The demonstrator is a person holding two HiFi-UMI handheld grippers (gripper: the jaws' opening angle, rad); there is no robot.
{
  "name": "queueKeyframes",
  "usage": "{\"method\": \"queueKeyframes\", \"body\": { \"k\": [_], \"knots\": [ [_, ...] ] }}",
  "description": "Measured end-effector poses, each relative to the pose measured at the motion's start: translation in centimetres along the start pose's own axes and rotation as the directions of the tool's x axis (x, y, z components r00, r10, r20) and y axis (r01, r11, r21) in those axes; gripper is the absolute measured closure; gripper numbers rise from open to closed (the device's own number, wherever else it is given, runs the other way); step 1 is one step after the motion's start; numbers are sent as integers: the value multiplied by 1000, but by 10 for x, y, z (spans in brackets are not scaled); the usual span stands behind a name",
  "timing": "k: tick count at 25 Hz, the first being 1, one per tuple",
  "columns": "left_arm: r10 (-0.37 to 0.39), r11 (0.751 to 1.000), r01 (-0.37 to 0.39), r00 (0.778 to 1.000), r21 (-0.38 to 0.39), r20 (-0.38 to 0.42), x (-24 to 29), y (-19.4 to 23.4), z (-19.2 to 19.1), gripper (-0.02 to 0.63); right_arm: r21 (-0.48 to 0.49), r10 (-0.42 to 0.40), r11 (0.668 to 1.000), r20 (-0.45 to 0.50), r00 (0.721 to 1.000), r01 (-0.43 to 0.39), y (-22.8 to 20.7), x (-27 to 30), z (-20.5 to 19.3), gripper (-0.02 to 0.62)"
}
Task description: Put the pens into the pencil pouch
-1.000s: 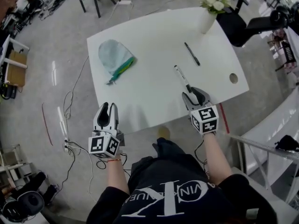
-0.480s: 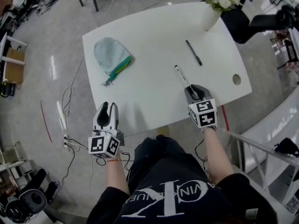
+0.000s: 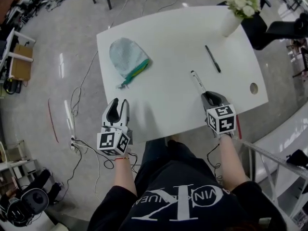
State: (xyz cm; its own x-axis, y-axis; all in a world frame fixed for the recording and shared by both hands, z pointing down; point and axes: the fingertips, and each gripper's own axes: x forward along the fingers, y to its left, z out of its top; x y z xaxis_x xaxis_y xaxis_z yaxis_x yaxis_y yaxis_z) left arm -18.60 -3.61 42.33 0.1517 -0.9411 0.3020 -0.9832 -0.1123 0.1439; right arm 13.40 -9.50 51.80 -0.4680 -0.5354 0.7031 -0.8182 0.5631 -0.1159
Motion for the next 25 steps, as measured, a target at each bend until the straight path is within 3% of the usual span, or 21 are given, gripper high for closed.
{"method": "queueKeyframes", "body": {
  "k": [5,12,18,25],
  "knots": [
    [-16,989,28,997,146,-79,34,10,3,462,26,31,999,19,999,-32,18,9,9,512],
    [-38,923,109,980,369,-195,78,10,2,462,9,45,999,48,998,-45,31,20,30,512],
    [-31,817,196,954,543,-297,112,9,-4,437,16,62,998,76,995,-63,40,27,48,514],
    [-29,700,299,919,649,-392,139,2,-19,433,26,80,996,89,993,-83,47,36,62,514]
  ]
}}
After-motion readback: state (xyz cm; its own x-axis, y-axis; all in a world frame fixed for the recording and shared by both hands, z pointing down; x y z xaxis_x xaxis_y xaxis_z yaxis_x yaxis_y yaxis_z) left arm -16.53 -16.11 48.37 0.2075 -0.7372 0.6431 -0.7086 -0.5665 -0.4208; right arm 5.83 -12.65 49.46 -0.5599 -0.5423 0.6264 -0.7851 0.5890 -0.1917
